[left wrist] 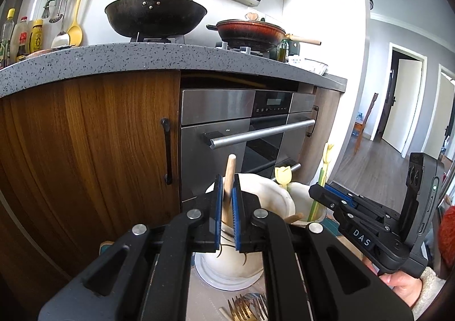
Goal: Organize utensils
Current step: 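Release chopstick into larger pot with left tool while right tool releases yellow utensil into smaller pot, then move both tools back over the forks and spoon on the mat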
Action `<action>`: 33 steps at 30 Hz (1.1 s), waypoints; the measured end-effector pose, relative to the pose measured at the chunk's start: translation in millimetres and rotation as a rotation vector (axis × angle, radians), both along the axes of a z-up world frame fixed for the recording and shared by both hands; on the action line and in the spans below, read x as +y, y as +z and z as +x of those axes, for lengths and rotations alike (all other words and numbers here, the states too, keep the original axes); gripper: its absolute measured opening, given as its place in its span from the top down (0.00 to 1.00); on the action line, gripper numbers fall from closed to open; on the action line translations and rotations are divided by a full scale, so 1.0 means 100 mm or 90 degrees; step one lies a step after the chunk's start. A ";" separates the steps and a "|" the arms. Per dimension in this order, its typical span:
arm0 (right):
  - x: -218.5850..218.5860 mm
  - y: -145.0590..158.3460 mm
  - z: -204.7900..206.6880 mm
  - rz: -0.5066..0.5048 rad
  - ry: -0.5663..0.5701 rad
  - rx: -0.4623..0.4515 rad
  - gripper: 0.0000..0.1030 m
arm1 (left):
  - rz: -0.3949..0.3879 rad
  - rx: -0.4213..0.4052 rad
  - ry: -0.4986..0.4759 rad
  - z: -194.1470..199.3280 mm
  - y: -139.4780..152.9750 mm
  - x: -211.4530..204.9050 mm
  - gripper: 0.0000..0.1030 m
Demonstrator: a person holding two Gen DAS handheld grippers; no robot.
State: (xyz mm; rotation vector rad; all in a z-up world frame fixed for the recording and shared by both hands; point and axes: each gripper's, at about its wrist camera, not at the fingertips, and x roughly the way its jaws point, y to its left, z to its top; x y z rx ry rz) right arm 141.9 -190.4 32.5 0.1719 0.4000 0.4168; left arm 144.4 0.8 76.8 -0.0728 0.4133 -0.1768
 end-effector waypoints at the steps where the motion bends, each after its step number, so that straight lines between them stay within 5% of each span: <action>1: 0.00 -0.01 0.00 0.001 0.000 0.001 0.90 | 0.001 0.001 0.002 0.00 0.00 0.00 0.94; 6: -0.01 -0.01 -0.04 0.001 0.001 -0.001 0.90 | -0.009 0.009 0.012 -0.03 0.01 0.02 0.93; 9: -0.03 -0.01 -0.04 0.007 0.002 0.000 0.77 | -0.014 0.011 0.019 -0.06 0.04 0.04 0.92; 12: -0.03 -0.01 -0.04 0.012 0.001 0.003 0.75 | -0.016 0.006 0.024 -0.10 0.07 0.06 0.80; 17: -0.11 0.04 -0.19 0.040 0.002 -0.022 0.51 | -0.027 -0.003 0.042 -0.19 0.12 0.13 0.71; 23: -0.24 0.04 -0.43 0.055 -0.005 -0.051 0.22 | -0.038 -0.014 0.063 -0.37 0.17 0.18 0.47; 25: -0.26 0.03 -0.49 0.057 -0.003 -0.054 0.15 | -0.037 -0.017 0.072 -0.44 0.17 0.19 0.30; 28: -0.30 0.00 -0.59 0.055 -0.011 -0.057 0.08 | -0.040 -0.022 0.084 -0.54 0.18 0.20 0.15; 33: -0.35 -0.05 -0.71 0.058 -0.023 -0.055 0.05 | -0.028 -0.018 0.099 -0.70 0.15 0.19 0.07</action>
